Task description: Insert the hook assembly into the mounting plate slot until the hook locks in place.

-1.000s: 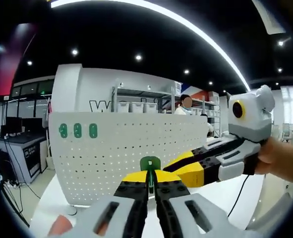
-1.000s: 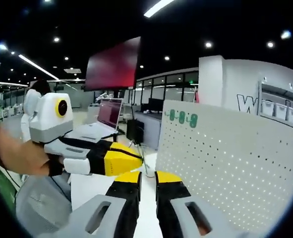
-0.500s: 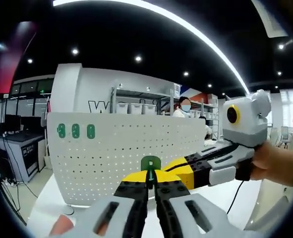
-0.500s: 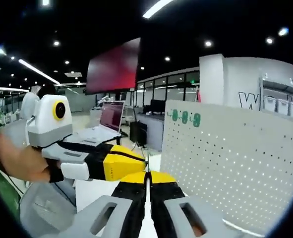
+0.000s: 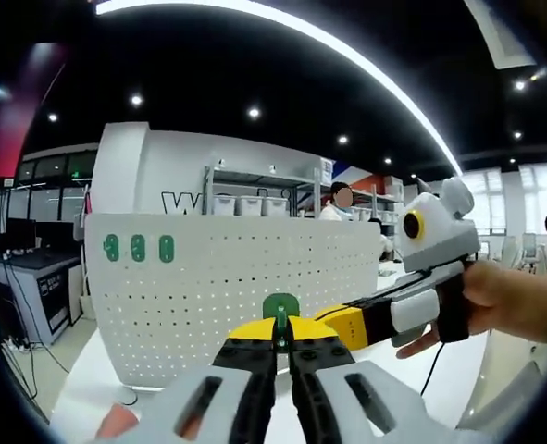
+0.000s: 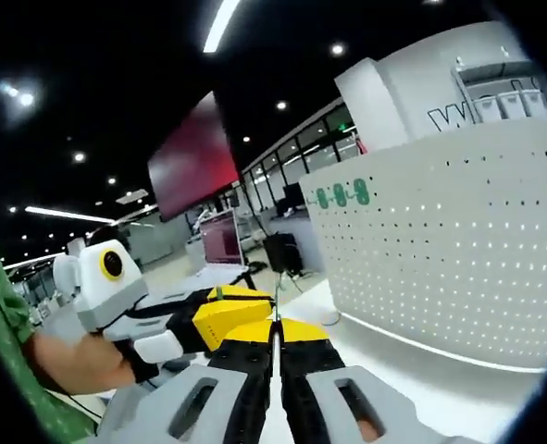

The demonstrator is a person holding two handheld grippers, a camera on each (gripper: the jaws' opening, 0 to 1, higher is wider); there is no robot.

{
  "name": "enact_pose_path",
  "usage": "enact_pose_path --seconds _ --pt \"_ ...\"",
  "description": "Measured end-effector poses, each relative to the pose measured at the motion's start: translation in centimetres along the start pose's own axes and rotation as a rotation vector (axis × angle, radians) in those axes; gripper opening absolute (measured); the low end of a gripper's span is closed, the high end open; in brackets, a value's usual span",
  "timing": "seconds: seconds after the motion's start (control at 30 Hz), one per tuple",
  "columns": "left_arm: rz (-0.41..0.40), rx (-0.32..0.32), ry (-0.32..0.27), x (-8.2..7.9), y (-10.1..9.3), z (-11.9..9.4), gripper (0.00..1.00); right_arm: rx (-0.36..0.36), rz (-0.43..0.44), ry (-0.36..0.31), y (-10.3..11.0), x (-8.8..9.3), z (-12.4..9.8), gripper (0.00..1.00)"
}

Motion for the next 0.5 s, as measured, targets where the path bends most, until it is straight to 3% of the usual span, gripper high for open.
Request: enact_pose_path --seconds 0.3,0.5 --pt "-0.005 0.002 0.007 0.1 0.1 -0.1 0.03 0.014 -0.02 0.01 -0.3 0.3 0.0 0.07" --pt "-0.002 -0.02 0.01 0.2 0.9 -0.2 0.03 0.076 -0.121 0.004 -0.9 0.0 -1.2 0.09"
Point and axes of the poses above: the point that each gripper's makers call its tool centre point, and the gripper's own axes: z roughly forward along the fingers, y roughly to its left, x roughly out of its underside, the point moved 1 cm from there along -z, roughly backward along the fingers, and after that the axes turned 15 degrees about z, right-handed, at the moved point
